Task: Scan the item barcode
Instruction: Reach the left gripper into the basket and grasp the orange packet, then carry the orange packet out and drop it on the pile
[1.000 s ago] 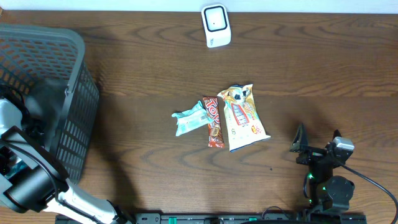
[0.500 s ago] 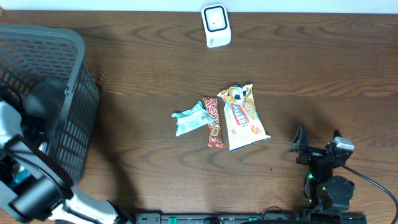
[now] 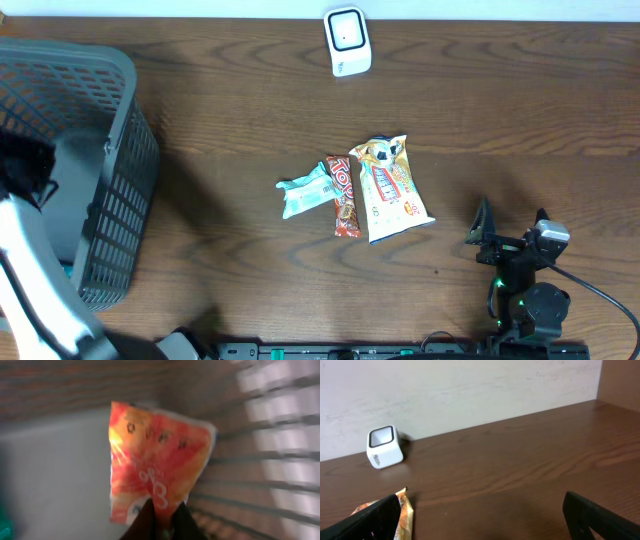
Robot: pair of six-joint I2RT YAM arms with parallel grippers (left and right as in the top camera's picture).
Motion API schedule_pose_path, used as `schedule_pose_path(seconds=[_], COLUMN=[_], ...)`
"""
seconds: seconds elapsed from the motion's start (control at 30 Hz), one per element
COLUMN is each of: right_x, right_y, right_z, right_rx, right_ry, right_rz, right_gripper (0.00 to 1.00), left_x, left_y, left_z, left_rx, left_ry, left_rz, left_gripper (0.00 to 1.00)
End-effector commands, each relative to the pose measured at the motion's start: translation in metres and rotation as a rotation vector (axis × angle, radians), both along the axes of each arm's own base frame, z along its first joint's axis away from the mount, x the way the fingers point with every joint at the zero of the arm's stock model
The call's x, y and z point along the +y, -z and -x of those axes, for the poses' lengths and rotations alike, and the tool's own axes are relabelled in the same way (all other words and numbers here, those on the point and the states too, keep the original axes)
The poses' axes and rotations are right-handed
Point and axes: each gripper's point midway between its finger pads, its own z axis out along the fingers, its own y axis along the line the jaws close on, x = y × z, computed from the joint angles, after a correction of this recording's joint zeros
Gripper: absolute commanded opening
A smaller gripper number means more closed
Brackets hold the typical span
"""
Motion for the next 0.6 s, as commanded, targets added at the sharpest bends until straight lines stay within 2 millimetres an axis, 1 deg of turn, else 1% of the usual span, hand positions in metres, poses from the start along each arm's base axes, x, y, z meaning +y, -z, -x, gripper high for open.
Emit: schedule_pose_path(seconds=[0.0, 0.03, 0.1, 0.13, 0.17, 0.2, 0.27, 0.3, 0.33, 0.4, 0.43, 0.5, 0.57], right_x=[-0.001, -0.001, -0.001, -0.001, -0.001, -0.001, -0.001, -0.001, -0.001, -0.001, -0.001, -0.001, -0.001], right_y=[0.0, 0.0, 0.0, 0.0, 0.0, 0.0, 0.0, 0.0, 0.0, 0.0, 0.0, 0.0, 0.0], right_z=[0.0, 0.0, 0.0, 0.0, 0.0, 0.0, 0.0, 0.0, 0.0, 0.0, 0.0, 0.0, 0.0], right_rx=[-0.002, -0.002, -0.002, -0.002, -0.002, -0.002, -0.002, -0.002, -0.002, -0.002, -0.002, -0.002, -0.002], right_ry=[0.004, 0.004, 0.004, 0.004, 0.004, 0.004, 0.004, 0.004, 0.004, 0.004, 0.004, 0.004, 0.004], right_rz=[-0.011, -0.011, -0.011, -0.011, -0.011, -0.011, -0.011, -0.011, -0.011, -0.011, -0.01, -0.011, -0.011], right_gripper=[0.99, 0.99, 0.99, 0.99, 0.99, 0.99, 0.99, 0.99, 0.99, 0.99, 0.99, 0.99, 0.99], left_x=[-0.076, -0.091, -0.125, -0.145, -0.17, -0.191, -0.241, -0.263, -0.282, -0.308, -0.316, -0.324, -0.331], left_y=[-0.083, -0.102, -0.132, -0.143, -0.152, -0.157, -0.158, -0.153, -0.145, -0.117, -0.099, -0.058, -0.023], left_z=[-0.024, -0.025, -0.023, -0.022, -0.02, -0.018, -0.014, -0.012, -0.01, -0.008, -0.008, -0.007, -0.003], left_rx=[-0.333, -0.39, -0.471, -0.501, -0.526, -0.538, -0.537, -0.523, -0.492, -0.379, -0.302, -0.116, 0.045], left_ry=[0.282, 0.323, 0.407, 0.461, 0.534, 0.597, 0.761, 0.84, 0.9, 0.952, 0.952, 0.925, 0.93], left_rz=[0.085, 0.071, 0.035, 0.019, 0.004, -0.001, -0.027, -0.045, -0.064, -0.112, -0.144, -0.23, -0.309], left_gripper=[0.07, 0.08, 0.07, 0.07, 0.07, 0.07, 0.07, 0.08, 0.07, 0.07, 0.07, 0.07, 0.07])
